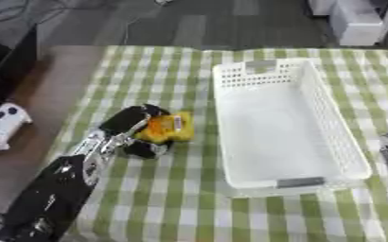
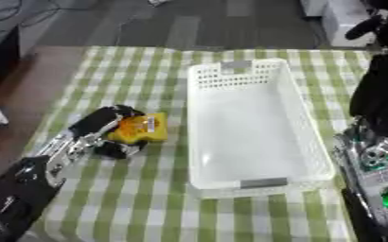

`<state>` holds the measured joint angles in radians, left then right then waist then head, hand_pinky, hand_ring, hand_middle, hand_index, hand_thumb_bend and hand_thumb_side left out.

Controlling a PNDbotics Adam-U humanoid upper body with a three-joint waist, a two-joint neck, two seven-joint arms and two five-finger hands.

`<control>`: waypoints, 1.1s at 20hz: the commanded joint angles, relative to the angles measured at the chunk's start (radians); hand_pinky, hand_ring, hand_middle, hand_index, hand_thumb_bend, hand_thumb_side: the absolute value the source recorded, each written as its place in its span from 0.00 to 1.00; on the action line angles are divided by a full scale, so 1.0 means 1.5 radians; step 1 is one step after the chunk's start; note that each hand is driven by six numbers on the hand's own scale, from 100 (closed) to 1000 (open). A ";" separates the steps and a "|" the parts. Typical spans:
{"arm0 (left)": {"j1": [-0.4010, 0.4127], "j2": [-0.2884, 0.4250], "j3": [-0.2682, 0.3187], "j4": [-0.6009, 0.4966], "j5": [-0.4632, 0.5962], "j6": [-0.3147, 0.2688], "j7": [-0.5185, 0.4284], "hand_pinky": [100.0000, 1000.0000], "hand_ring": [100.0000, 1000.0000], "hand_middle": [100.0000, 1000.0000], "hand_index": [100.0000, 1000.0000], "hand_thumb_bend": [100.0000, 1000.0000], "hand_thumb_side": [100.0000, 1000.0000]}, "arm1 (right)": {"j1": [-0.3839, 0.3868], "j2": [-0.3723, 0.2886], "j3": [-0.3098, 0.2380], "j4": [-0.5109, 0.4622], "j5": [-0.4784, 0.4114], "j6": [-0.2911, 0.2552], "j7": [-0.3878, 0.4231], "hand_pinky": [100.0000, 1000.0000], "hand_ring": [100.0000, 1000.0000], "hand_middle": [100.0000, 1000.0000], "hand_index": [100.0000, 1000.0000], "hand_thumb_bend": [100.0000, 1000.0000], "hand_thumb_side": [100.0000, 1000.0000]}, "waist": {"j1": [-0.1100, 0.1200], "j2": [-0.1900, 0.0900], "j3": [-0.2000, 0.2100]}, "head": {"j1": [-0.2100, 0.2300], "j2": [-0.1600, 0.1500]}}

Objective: Pick up objects on the table and place them in the box.

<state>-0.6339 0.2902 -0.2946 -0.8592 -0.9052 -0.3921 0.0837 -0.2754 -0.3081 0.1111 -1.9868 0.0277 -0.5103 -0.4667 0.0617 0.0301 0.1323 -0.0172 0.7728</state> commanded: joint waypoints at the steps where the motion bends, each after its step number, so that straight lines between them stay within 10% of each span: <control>1: -0.019 0.019 -0.003 -0.023 0.012 0.012 -0.007 0.00 0.00 0.00 0.15 0.00 0.42 | -0.006 -0.011 -0.003 -0.009 0.003 0.000 -0.001 0.30 0.57 0.60 0.71 0.00 0.93 | 0.001 -0.010 0.003 | -0.001 -0.007; 9: -0.028 0.029 -0.014 -0.064 0.051 0.036 -0.037 0.00 0.00 0.00 0.15 0.00 0.43 | -0.003 -0.014 -0.003 -0.009 0.005 0.000 -0.003 0.30 0.57 0.60 0.71 0.00 0.92 | 0.003 -0.013 0.007 | 0.003 -0.010; 22: -0.050 0.046 -0.025 -0.200 0.137 0.198 -0.016 0.00 0.00 0.00 0.15 0.00 0.46 | 0.001 -0.017 -0.003 -0.009 0.006 0.000 -0.003 0.30 0.57 0.60 0.71 0.00 0.92 | 0.005 -0.015 0.009 | 0.014 -0.014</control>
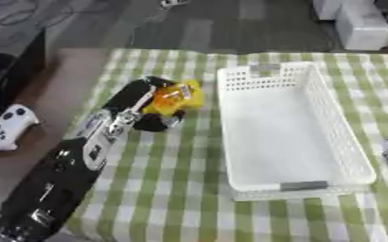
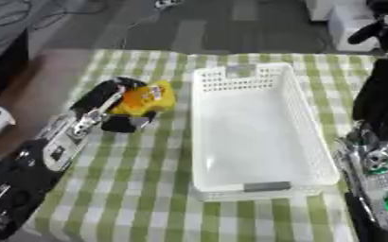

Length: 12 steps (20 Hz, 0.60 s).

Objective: Pick up objects on the table and place them in the box.

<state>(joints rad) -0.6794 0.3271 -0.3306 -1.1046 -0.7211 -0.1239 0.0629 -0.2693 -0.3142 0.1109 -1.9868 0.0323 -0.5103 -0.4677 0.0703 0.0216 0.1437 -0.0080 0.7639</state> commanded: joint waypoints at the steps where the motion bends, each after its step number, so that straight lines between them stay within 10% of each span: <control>1: -0.021 0.024 -0.003 -0.048 0.017 0.025 -0.006 0.00 0.00 0.00 0.14 0.00 0.46 | -0.003 -0.013 -0.003 -0.009 0.003 0.000 -0.002 0.30 0.57 0.60 0.71 0.00 0.92 | -0.001 -0.009 0.002 | 0.009 -0.008; 12: -0.036 0.035 -0.025 -0.135 0.020 0.059 -0.061 0.00 0.00 0.00 0.14 0.00 0.45 | -0.002 -0.015 -0.002 -0.009 0.004 0.000 -0.002 0.30 0.57 0.59 0.71 0.00 0.93 | 0.001 -0.011 0.001 | 0.020 -0.010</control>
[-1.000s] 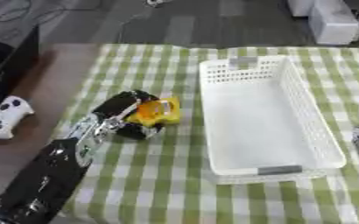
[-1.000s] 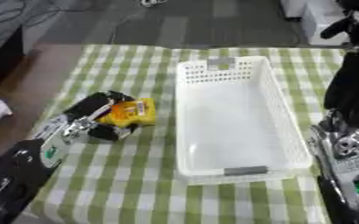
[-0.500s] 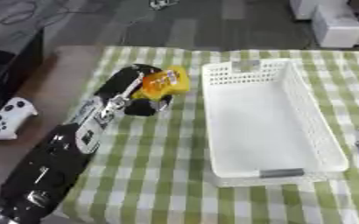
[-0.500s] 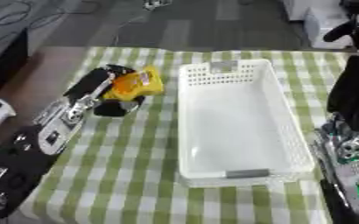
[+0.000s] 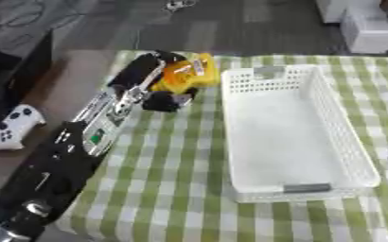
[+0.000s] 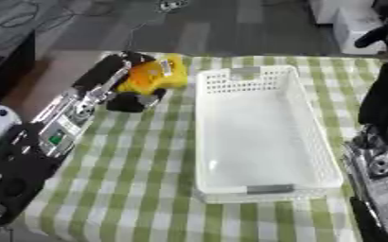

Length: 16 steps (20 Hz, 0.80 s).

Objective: Pick up objects on the table and place them in the box.

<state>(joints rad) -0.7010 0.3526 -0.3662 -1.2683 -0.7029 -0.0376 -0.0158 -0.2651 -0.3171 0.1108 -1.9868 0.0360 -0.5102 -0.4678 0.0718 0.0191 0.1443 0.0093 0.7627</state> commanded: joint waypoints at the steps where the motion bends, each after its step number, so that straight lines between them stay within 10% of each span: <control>1: -0.024 0.017 -0.005 -0.031 0.007 0.000 -0.013 0.00 0.00 0.00 0.14 0.00 0.45 | -0.005 -0.013 -0.002 -0.009 0.001 0.000 -0.002 0.30 0.57 0.59 0.71 0.00 0.92 | 0.000 -0.009 0.000 | 0.010 -0.009; 16: -0.045 -0.009 -0.036 -0.028 -0.026 -0.028 -0.019 0.00 0.00 0.00 0.14 0.00 0.44 | -0.038 0.004 0.002 -0.009 -0.016 -0.003 0.005 0.31 0.57 0.59 0.71 0.00 0.91 | 0.006 -0.001 -0.030 | 0.027 -0.012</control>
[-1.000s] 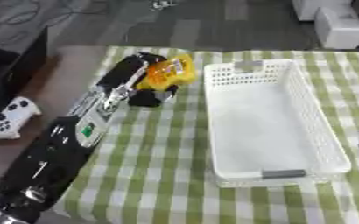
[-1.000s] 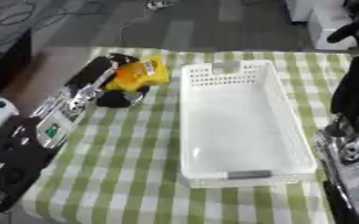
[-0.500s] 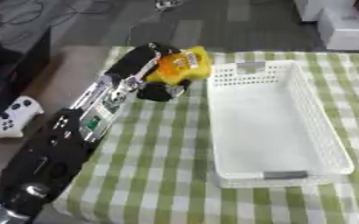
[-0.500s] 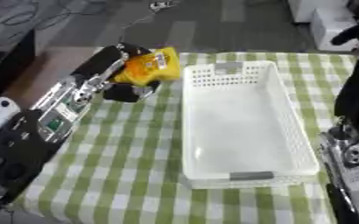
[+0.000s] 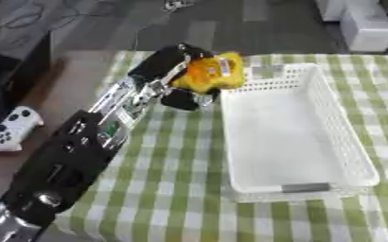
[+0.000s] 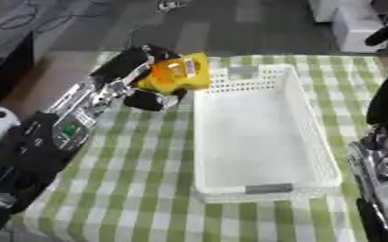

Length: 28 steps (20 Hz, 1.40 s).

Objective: Pick up objects on the table and place them in the box.

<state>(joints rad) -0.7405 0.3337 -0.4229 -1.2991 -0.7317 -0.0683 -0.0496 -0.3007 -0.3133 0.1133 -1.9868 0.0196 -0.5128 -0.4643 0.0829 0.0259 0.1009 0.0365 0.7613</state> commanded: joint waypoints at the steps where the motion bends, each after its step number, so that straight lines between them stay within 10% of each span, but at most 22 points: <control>1: -0.020 0.003 0.001 -0.005 -0.010 -0.011 0.006 0.00 0.00 0.00 0.14 0.00 0.44 | -0.017 0.003 0.000 -0.009 -0.007 -0.002 0.003 0.31 0.57 0.59 0.71 0.00 0.91 | -0.001 -0.005 -0.003 | 0.010 -0.011; 16: -0.026 -0.006 -0.013 0.017 -0.024 -0.087 0.060 0.00 0.00 0.00 0.14 0.00 0.45 | -0.064 0.031 0.005 -0.009 -0.036 -0.002 0.013 0.32 0.57 0.59 0.71 0.00 0.90 | 0.010 0.003 -0.039 | 0.043 -0.028; 28: -0.045 -0.012 -0.018 0.044 -0.027 -0.183 0.125 0.00 0.00 0.00 0.15 0.00 0.44 | -0.107 0.061 0.001 -0.009 -0.063 -0.021 0.022 0.34 0.57 0.58 0.70 0.00 0.87 | 0.021 0.011 -0.073 | 0.128 -0.063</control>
<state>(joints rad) -0.7776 0.3065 -0.4530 -1.2203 -0.7700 -0.3241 0.1289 -0.4445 -0.2241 0.1222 -1.9869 -0.0697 -0.5373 -0.4327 0.1179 0.0520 -0.0104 0.2098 0.6832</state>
